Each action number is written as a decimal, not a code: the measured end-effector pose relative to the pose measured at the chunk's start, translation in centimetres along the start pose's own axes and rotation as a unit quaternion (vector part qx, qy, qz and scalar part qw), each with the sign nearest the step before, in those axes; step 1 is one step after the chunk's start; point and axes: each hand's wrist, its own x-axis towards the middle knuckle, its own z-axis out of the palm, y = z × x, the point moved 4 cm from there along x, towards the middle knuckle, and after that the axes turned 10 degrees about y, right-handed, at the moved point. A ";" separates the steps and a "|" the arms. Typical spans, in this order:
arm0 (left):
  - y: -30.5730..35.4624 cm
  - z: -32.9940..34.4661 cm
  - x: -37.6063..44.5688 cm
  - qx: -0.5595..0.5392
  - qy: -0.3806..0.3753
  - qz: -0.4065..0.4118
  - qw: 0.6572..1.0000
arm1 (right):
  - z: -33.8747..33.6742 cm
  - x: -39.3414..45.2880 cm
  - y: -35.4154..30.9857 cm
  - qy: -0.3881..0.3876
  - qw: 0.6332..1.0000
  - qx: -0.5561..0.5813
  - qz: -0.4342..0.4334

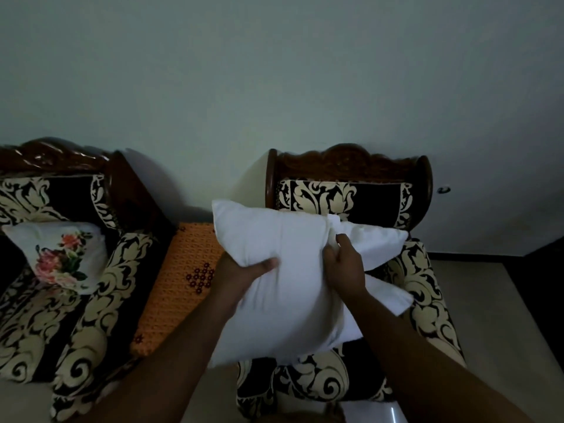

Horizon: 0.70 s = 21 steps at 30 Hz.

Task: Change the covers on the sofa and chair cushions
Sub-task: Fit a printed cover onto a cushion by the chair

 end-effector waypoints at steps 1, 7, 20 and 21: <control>0.2 0.0 0.1 0.008 0.014 0.024 1.000 | -0.1 0.0 0.3 -0.002 1.000 0.018 0.017; 1.1 1.6 0.1 0.037 -0.021 0.029 0.999 | -1.1 2.6 1.9 -0.034 0.987 0.030 0.157; 0.9 4.1 -0.3 0.155 -0.149 -0.029 0.976 | -1.9 5.4 1.1 -0.003 0.999 -0.034 0.031; 1.2 4.2 -0.3 0.174 -0.147 -0.019 0.973 | -1.5 5.0 0.9 0.006 0.999 -0.039 0.020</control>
